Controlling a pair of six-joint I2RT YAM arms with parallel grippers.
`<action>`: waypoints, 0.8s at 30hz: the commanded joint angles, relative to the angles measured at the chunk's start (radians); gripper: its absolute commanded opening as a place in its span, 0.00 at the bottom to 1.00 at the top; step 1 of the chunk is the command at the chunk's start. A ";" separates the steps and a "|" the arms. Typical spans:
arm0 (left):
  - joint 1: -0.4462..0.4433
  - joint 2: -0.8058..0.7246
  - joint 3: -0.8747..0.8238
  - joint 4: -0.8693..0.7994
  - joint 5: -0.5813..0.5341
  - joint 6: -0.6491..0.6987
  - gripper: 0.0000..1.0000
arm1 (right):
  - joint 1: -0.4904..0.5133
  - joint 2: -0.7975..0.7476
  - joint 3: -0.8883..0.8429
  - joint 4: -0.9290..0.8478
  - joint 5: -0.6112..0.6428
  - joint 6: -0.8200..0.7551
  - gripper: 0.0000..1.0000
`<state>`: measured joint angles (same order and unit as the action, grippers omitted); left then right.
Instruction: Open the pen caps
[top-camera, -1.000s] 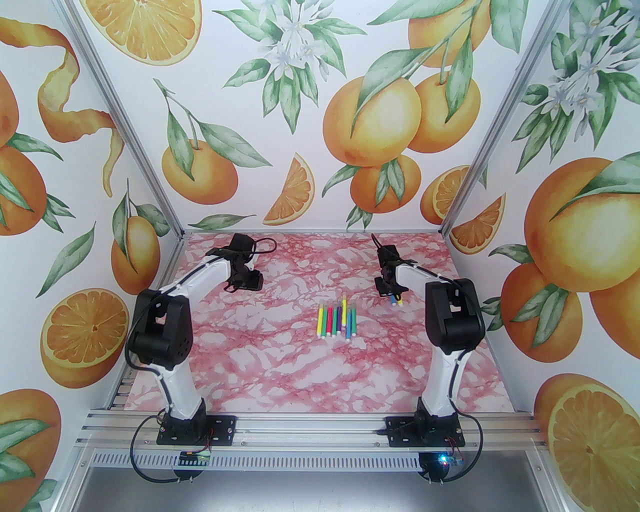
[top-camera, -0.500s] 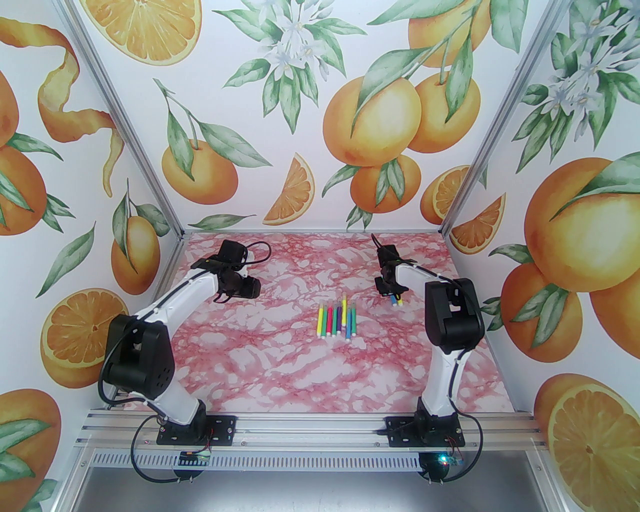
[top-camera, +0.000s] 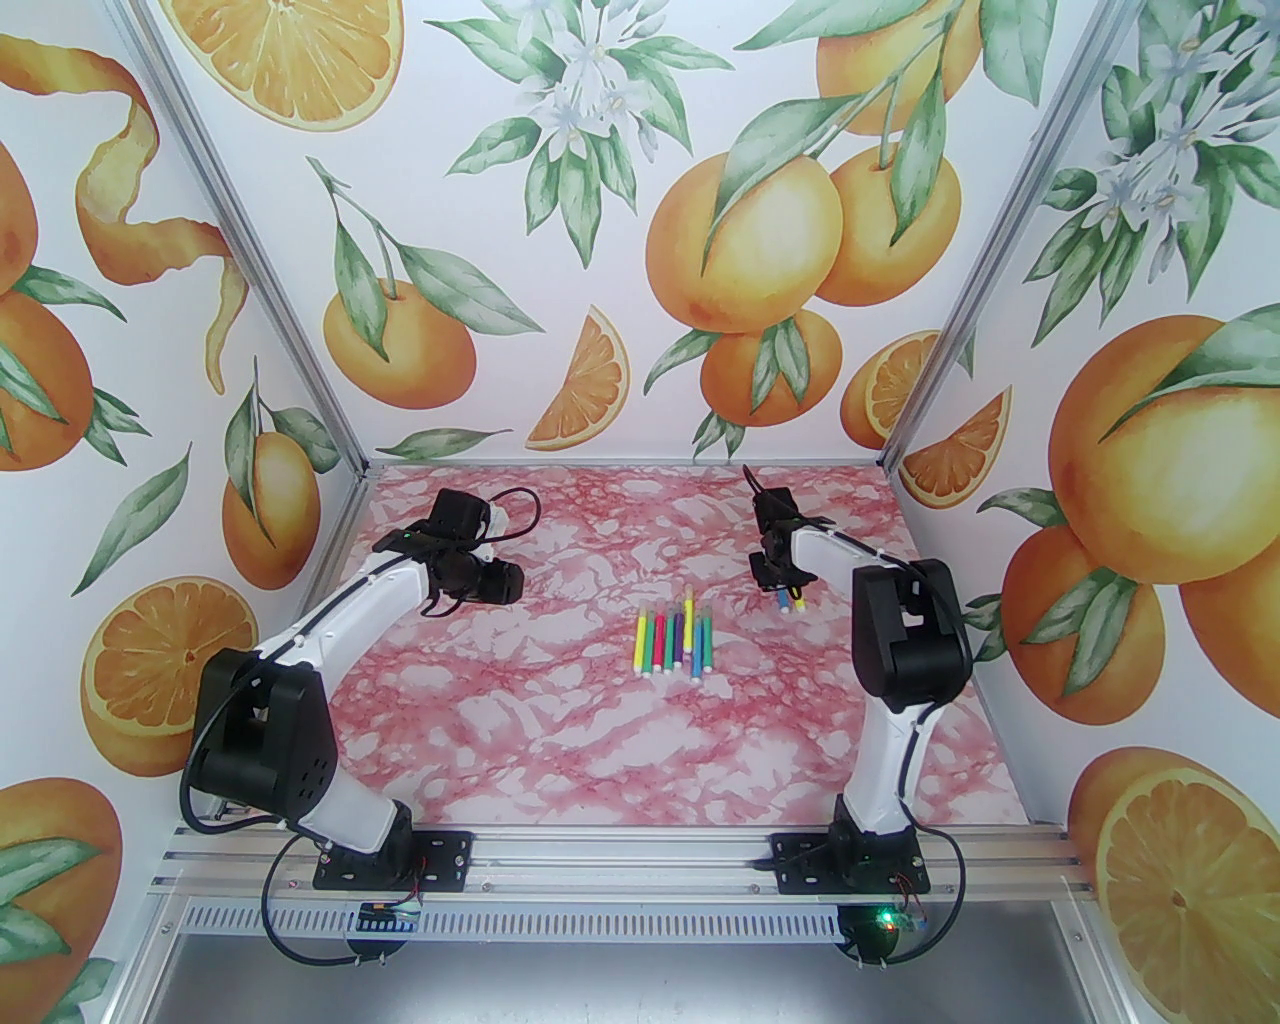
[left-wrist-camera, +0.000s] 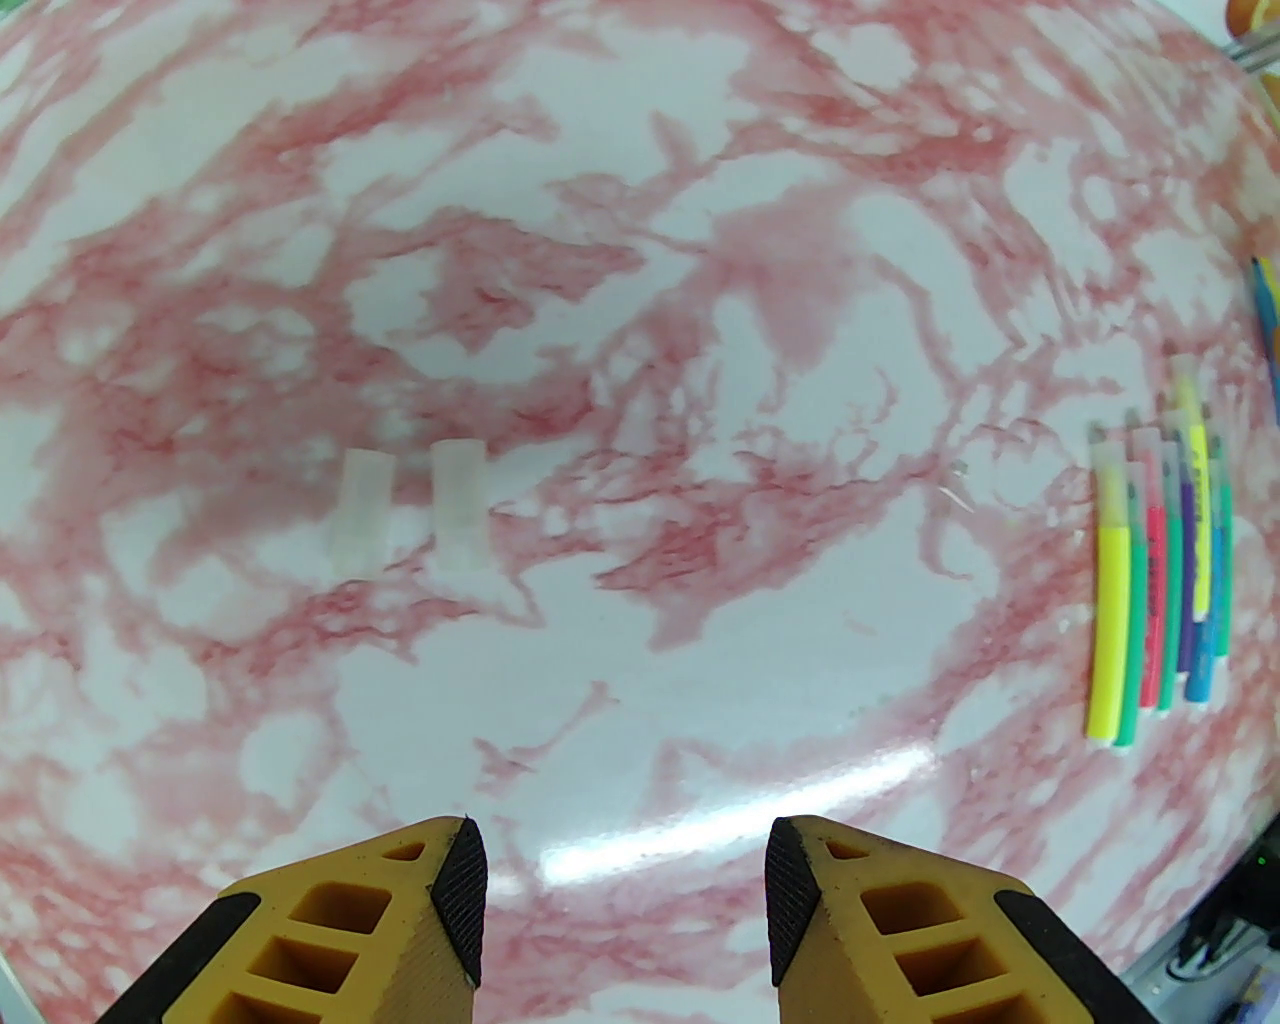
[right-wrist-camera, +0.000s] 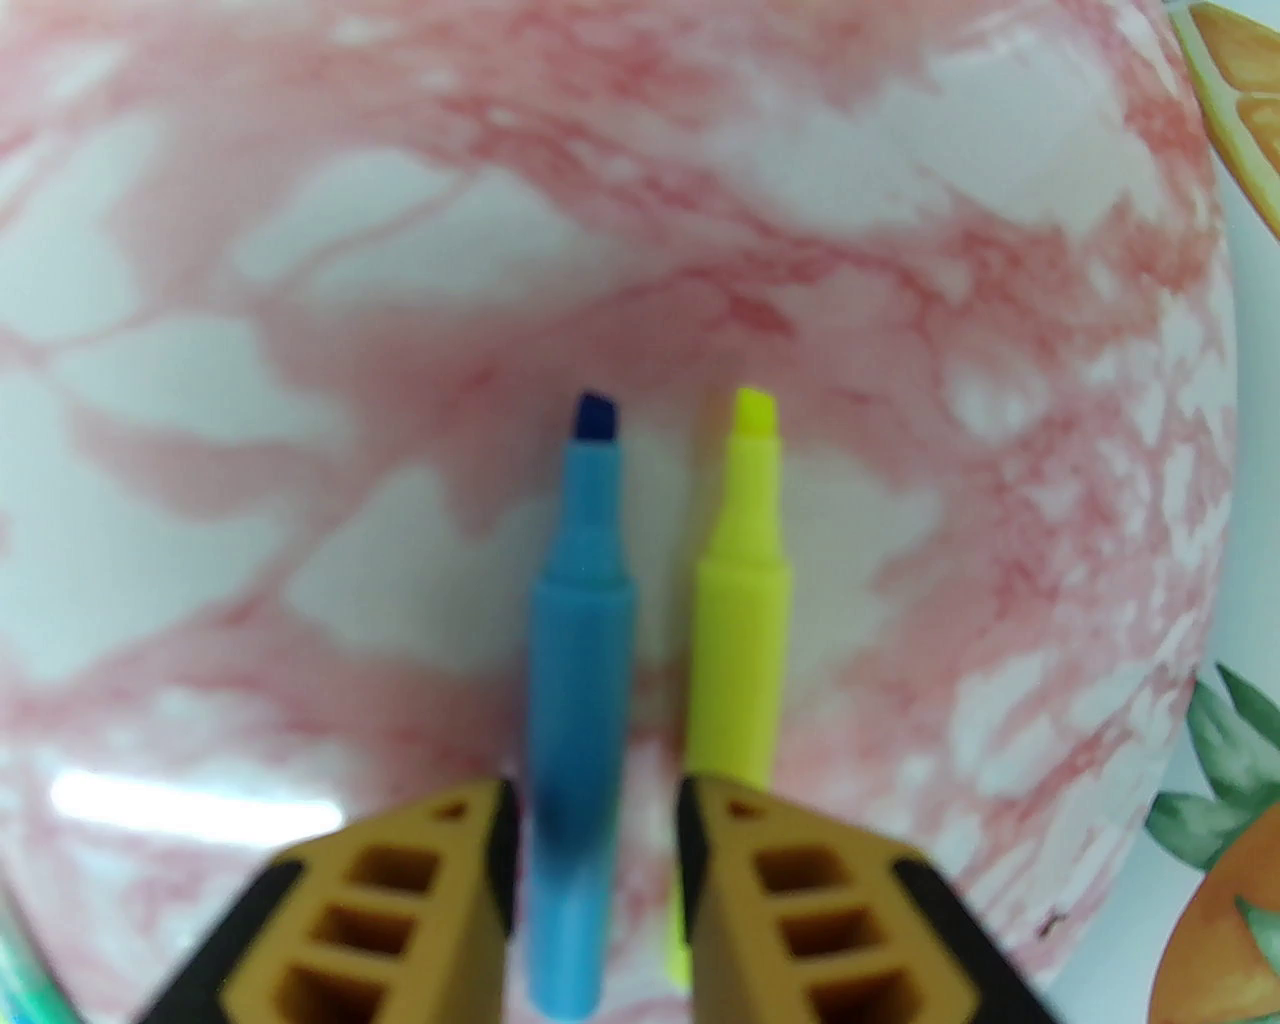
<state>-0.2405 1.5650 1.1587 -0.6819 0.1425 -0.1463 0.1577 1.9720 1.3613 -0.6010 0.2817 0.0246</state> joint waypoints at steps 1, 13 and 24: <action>0.003 -0.048 -0.034 0.077 0.050 -0.032 0.52 | 0.046 -0.084 -0.018 -0.034 -0.004 0.042 0.40; 0.002 -0.114 -0.088 0.123 0.050 -0.051 0.53 | 0.146 -0.254 -0.233 0.051 -0.255 0.178 0.43; 0.002 -0.116 -0.130 0.202 0.082 -0.110 0.60 | 0.229 -0.286 -0.383 0.167 -0.298 0.254 0.43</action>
<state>-0.2405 1.4685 1.0397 -0.5259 0.2028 -0.2344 0.3794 1.7256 1.0019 -0.4980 0.0200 0.2344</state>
